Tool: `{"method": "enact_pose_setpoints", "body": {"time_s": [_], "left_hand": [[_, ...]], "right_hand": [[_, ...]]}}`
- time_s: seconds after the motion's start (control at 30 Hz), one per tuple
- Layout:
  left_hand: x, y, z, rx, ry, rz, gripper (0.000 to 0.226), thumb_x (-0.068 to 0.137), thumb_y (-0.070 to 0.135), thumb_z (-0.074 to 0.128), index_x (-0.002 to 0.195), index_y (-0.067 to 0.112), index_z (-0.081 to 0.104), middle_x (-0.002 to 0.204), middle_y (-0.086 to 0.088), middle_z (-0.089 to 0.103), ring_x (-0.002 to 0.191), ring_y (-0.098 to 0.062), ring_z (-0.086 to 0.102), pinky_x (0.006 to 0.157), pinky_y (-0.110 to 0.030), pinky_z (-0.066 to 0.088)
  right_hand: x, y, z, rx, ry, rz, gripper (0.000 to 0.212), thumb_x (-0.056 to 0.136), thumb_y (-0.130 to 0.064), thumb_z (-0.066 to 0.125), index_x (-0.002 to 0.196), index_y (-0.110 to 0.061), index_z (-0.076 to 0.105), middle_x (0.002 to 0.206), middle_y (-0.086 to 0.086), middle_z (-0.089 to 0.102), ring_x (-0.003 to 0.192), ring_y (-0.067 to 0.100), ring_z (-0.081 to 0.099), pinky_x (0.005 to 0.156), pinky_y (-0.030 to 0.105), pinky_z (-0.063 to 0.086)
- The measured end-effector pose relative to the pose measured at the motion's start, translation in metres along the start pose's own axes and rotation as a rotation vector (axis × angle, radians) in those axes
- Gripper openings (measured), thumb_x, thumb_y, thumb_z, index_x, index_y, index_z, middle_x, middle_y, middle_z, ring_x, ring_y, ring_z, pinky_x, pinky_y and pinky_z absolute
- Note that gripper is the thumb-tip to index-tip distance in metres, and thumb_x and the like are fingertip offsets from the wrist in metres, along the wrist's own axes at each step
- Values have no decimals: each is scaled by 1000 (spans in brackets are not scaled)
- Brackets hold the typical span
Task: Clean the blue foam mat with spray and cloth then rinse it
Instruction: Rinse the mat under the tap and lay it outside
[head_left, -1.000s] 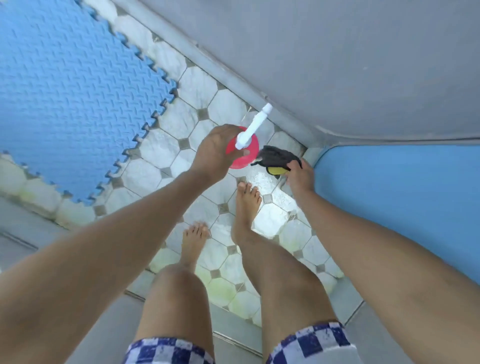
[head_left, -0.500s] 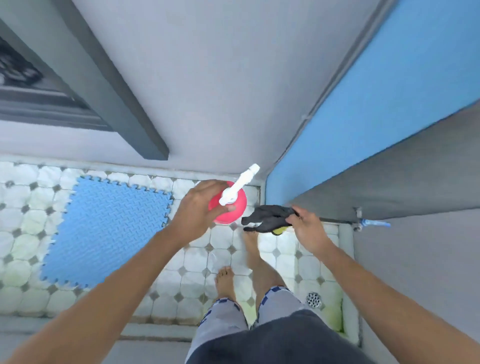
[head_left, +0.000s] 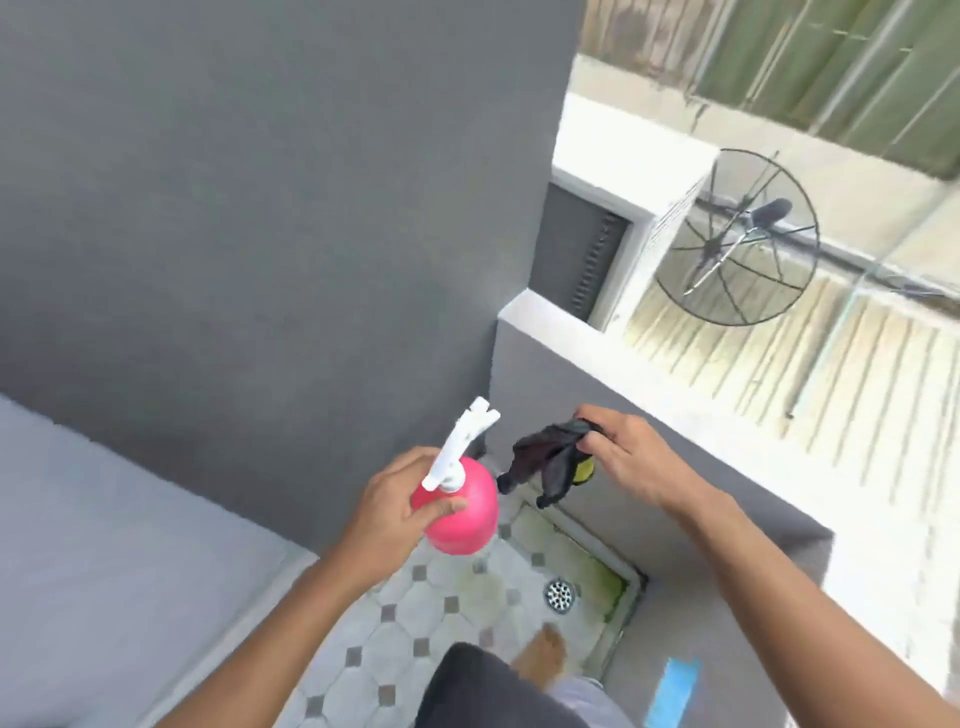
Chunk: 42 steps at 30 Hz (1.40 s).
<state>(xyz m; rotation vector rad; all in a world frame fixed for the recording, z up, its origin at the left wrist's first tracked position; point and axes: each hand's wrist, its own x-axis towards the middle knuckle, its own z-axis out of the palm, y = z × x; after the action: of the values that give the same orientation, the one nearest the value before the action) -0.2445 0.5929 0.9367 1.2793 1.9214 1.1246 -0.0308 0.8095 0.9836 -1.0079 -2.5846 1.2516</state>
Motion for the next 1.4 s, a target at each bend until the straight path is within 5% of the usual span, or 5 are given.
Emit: {"method": "enact_pose_setpoints", "body": {"time_s": [0.2,0.43,0.63,1.17,1.4], "left_hand": [[144,80,67,1,-47,175,32,83,40,77,111,43,62,114,27,64,101,12,61,84,-4,41],[276,128,142,3,-55,193,34,87,25,82,117,23,67,100,12,66,91,1,62,84,-20,49],[325,98,188,51,-195,187,38,90,26,78,125,20,65,114,3,68,104,-20,64,92,-47,54],[335,69,203,139,-284,277,42,87,42,78,118,15,70,111,7,63,105,-17,58,88,-38,50],[329,76,192,219,-391,265,78,80,78,60,137,25,57,132,7,58,122,-17,54,101,-44,49]], "right_hand": [[-3,41,-131,83,451,93,18,91,-13,49,81,-26,57,76,-5,65,75,14,59,68,30,48],[12,92,-181,28,700,126,9,84,-14,51,88,-17,59,87,-2,62,85,20,62,74,38,51],[29,195,-69,-44,402,455,15,83,-24,59,91,-11,58,94,2,54,95,25,49,82,37,42],[37,208,-26,194,239,701,34,71,-36,62,70,-6,46,65,3,44,59,17,38,57,33,30],[20,203,-20,175,236,726,56,80,-61,66,125,-28,59,120,-5,61,111,12,58,96,30,48]]}}
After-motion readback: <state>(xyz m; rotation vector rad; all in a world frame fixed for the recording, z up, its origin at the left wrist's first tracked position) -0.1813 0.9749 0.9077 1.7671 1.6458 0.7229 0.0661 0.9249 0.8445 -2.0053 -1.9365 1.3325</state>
